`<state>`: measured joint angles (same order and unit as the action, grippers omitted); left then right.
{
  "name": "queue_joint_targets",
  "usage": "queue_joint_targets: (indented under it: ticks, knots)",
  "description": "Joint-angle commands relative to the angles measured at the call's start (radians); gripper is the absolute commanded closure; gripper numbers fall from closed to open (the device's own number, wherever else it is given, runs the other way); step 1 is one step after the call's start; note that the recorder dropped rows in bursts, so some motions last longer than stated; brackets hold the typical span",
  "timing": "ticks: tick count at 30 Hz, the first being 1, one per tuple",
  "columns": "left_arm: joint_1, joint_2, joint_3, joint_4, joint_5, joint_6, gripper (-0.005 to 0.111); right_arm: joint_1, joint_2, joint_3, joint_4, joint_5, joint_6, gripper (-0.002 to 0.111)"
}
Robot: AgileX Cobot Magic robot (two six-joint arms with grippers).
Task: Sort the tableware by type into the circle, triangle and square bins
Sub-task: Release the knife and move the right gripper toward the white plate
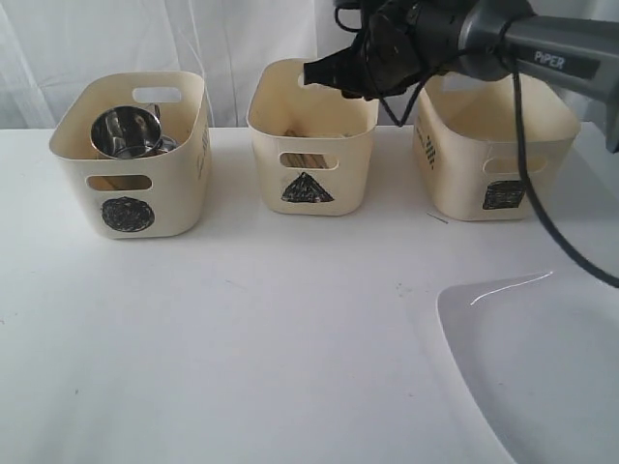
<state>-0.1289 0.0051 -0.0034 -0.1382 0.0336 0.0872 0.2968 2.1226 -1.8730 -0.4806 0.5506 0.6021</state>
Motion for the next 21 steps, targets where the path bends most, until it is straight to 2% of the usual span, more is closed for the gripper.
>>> queue_joint_targets:
  ticks: [1,21]
  knots:
    - [0.001,-0.005,0.003,-0.003,-0.006,-0.001,0.064,-0.007,-0.124,0.130,-0.014,0.023,-0.023,0.074]
    - [0.001,-0.005,0.003,-0.003,-0.006,-0.001,0.064,-0.009,-0.729,0.945,-0.034,0.048,-0.014,0.074]
